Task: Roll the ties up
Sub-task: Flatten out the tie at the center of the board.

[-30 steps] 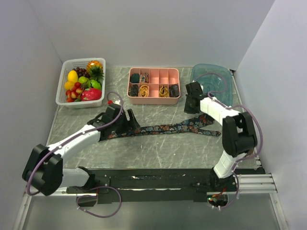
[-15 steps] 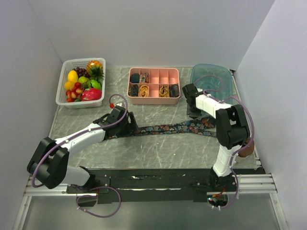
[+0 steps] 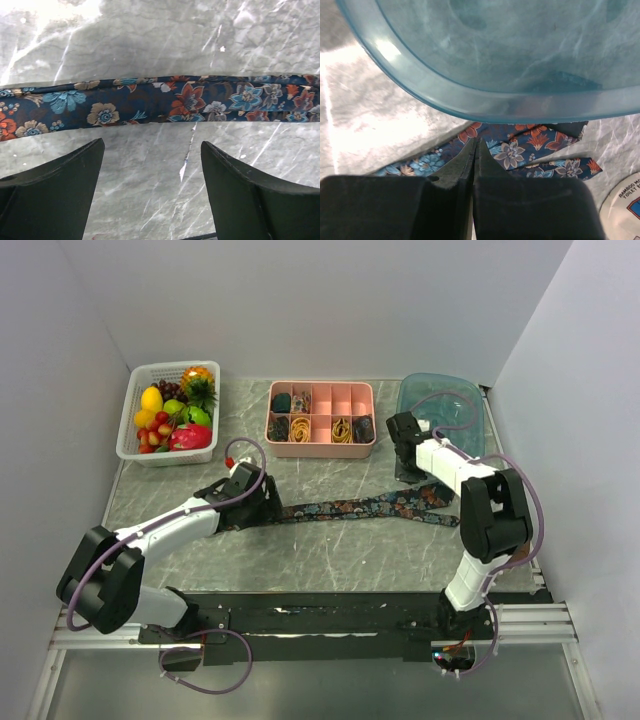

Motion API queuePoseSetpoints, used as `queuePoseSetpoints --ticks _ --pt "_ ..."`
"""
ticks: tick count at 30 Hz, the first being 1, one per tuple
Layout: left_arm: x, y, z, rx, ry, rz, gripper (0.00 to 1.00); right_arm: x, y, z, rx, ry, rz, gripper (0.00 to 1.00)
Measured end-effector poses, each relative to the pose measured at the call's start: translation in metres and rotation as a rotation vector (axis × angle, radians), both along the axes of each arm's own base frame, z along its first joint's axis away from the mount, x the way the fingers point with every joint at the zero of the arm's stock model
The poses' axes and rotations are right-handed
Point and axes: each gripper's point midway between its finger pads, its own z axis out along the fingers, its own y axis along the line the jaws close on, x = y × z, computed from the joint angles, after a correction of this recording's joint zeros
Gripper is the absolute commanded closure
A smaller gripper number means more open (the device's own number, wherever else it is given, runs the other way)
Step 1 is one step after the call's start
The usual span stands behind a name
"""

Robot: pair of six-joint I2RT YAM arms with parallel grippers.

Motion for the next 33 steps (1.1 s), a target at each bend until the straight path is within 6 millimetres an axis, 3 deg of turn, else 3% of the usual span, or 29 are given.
queuePoseSetpoints --ticks 9,15,22,29,33 --pt "-0.006 0.016 -0.002 0.045 0.006 0.040 0.21 -0.012 -0.004 -0.019 -0.026 0.081 0.010 1.00" --pt "-0.019 0.056 -0.004 0.050 0.020 0.153 0.22 -0.022 -0.006 -0.037 -0.045 0.158 0.014 1.00" --pt "-0.030 0.097 -0.001 0.092 0.039 0.294 0.23 -0.027 -0.008 -0.038 -0.055 0.183 0.017 1.00" --pt "-0.039 0.117 -0.014 0.184 0.096 0.369 0.25 -0.027 -0.009 -0.036 -0.063 0.198 0.022 1.00" --pt "-0.035 0.129 -0.012 0.197 0.077 0.423 0.31 -0.026 -0.009 -0.040 -0.071 0.212 0.024 1.00"
